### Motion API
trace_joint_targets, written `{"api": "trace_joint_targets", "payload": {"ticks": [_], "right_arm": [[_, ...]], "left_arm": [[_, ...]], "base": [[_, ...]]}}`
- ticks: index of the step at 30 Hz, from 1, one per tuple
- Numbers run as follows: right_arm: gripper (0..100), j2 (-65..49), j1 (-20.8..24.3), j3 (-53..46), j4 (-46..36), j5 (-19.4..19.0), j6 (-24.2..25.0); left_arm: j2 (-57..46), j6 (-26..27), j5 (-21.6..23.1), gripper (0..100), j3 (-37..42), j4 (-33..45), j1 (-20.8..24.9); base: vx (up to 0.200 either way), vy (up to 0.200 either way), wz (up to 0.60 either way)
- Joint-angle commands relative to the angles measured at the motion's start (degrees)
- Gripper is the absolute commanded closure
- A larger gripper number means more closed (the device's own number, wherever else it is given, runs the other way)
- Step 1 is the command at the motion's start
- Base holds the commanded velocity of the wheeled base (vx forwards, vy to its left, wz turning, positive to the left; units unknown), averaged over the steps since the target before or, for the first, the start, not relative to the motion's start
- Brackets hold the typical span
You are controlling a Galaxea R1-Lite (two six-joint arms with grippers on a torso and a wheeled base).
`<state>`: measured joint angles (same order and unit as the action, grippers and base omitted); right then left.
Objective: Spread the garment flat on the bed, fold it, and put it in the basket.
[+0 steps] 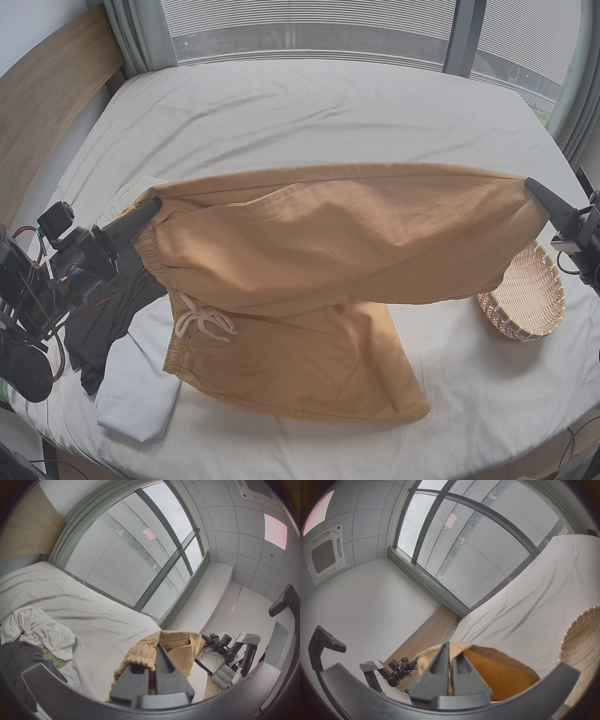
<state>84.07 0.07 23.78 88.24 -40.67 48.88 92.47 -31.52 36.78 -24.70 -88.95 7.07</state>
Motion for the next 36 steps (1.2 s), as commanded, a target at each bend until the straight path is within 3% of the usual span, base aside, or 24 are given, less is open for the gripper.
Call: {"api": "trace_joint_targets", "payload": {"ticks": [1, 36], "right_arm": [[100, -0.83, -0.16, 0.39, 0.01, -0.03, -0.02], [100, -0.39, -0.07, 0.30, -0.08, -0.03, 0.07]], "left_arm": [[-0.71, -0.64, -0.13, 100, -0.70, -0.25, -0.04], [0.35, -0.82, -0.13, 100, -0.35, -0.25, 0.31]], "base": [[0.000, 0.000, 0.00], [0.000, 0.000, 0.00]]}}
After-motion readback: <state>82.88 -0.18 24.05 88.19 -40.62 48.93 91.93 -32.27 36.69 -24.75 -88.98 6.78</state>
